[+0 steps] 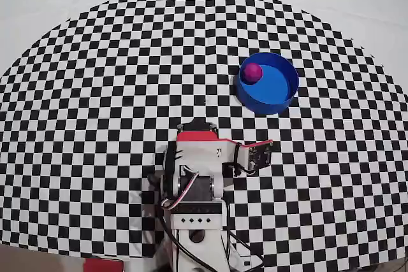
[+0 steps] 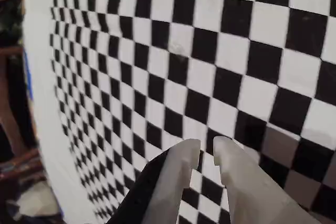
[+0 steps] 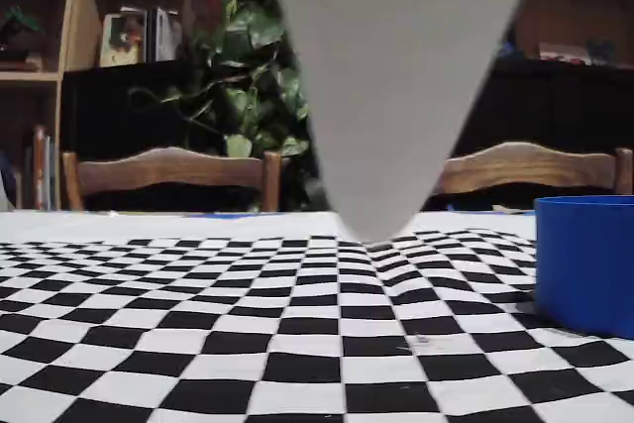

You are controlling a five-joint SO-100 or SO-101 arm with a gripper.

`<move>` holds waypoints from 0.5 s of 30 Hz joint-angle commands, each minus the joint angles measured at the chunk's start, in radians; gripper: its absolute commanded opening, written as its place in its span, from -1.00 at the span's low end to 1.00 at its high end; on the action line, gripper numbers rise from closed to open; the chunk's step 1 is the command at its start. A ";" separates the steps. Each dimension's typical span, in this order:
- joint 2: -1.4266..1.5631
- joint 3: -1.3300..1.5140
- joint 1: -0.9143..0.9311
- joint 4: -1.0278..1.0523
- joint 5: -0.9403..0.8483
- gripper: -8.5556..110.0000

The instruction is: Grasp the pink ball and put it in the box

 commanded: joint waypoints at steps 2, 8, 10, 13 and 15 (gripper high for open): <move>0.017 0.011 0.002 0.015 0.008 -0.85; 0.017 0.012 -0.003 0.015 0.003 -0.85; 0.017 0.012 -0.003 0.015 0.002 -0.85; 0.017 0.012 -0.003 0.015 0.000 -0.85; 0.017 0.012 0.000 0.015 0.005 -0.85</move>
